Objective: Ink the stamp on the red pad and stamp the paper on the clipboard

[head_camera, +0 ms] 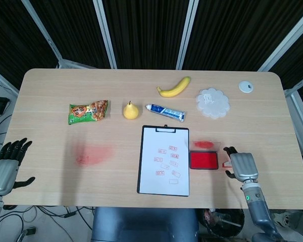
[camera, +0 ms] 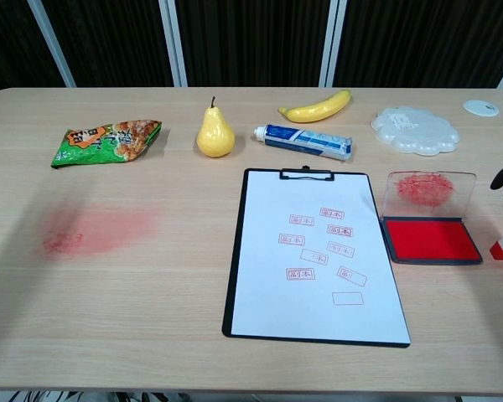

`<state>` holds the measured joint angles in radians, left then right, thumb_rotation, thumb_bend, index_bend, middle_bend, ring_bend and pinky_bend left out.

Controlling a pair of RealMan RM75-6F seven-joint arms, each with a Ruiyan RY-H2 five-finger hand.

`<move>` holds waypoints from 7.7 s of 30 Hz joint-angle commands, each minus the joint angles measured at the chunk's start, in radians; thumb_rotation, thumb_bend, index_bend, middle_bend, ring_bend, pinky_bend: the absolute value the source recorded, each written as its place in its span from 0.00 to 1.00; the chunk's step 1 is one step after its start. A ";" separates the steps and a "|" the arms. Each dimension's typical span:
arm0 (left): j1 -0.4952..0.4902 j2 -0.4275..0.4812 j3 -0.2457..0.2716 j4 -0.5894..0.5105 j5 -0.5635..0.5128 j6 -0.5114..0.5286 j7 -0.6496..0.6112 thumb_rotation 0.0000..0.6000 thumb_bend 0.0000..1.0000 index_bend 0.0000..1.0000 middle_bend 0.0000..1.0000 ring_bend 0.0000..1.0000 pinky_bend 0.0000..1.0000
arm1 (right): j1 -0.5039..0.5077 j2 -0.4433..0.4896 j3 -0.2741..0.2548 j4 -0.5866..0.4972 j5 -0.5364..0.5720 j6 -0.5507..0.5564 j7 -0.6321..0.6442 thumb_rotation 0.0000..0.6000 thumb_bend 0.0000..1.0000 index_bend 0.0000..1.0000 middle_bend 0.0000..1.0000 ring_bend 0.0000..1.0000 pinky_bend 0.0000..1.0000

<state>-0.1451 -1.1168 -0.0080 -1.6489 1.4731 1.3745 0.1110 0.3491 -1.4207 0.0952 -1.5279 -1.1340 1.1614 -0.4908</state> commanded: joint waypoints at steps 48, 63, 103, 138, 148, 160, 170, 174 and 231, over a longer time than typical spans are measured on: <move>-0.010 0.002 -0.008 -0.015 -0.048 -0.031 0.024 1.00 0.02 0.00 0.00 0.00 0.00 | 0.027 -0.084 -0.002 0.152 0.037 -0.050 0.026 1.00 0.41 0.49 0.48 0.83 0.84; -0.010 0.003 -0.007 -0.015 -0.049 -0.032 0.023 1.00 0.02 0.00 0.00 0.00 0.00 | 0.026 -0.086 -0.002 0.156 0.029 -0.045 0.033 1.00 0.43 0.53 0.51 0.83 0.85; -0.015 0.015 -0.002 -0.022 -0.045 -0.044 0.002 1.00 0.02 0.00 0.00 0.00 0.00 | 0.041 -0.064 0.017 0.030 -0.163 0.009 0.255 1.00 0.75 0.90 0.85 0.88 0.88; -0.023 0.032 0.000 -0.032 -0.060 -0.070 -0.023 1.00 0.02 0.00 0.00 0.00 0.00 | 0.128 -0.256 0.064 0.132 -0.011 -0.058 0.050 1.00 0.75 0.91 0.87 0.88 0.88; -0.025 0.031 -0.001 -0.035 -0.067 -0.074 -0.017 1.00 0.02 0.00 0.00 0.00 0.00 | 0.140 -0.261 0.075 0.139 0.019 -0.060 0.019 1.00 0.75 0.91 0.87 0.88 0.87; -0.025 0.033 -0.001 -0.038 -0.068 -0.075 -0.020 1.00 0.02 0.00 0.00 0.00 0.00 | 0.149 -0.242 0.090 0.095 0.052 -0.039 -0.028 1.00 0.75 0.91 0.87 0.88 0.88; -0.025 0.034 0.000 -0.038 -0.067 -0.075 -0.020 1.00 0.02 0.00 0.00 0.00 0.00 | 0.152 -0.238 0.092 0.111 0.106 -0.039 -0.065 1.00 0.75 0.91 0.87 0.88 0.88; -0.026 0.034 0.000 -0.039 -0.068 -0.076 -0.021 1.00 0.02 0.00 0.00 0.00 0.00 | 0.147 -0.244 0.082 0.130 0.123 -0.046 -0.068 1.00 0.75 0.91 0.87 0.88 0.88; -0.026 0.036 0.002 -0.041 -0.068 -0.076 -0.019 1.00 0.04 0.00 0.00 0.00 0.00 | 0.101 -0.222 0.035 0.112 0.134 -0.022 -0.021 1.00 0.75 0.91 0.87 0.88 0.88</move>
<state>-0.1706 -1.0812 -0.0058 -1.6895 1.4046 1.2986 0.0921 0.4502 -1.6428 0.1305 -1.4158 -0.9996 1.1393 -0.5114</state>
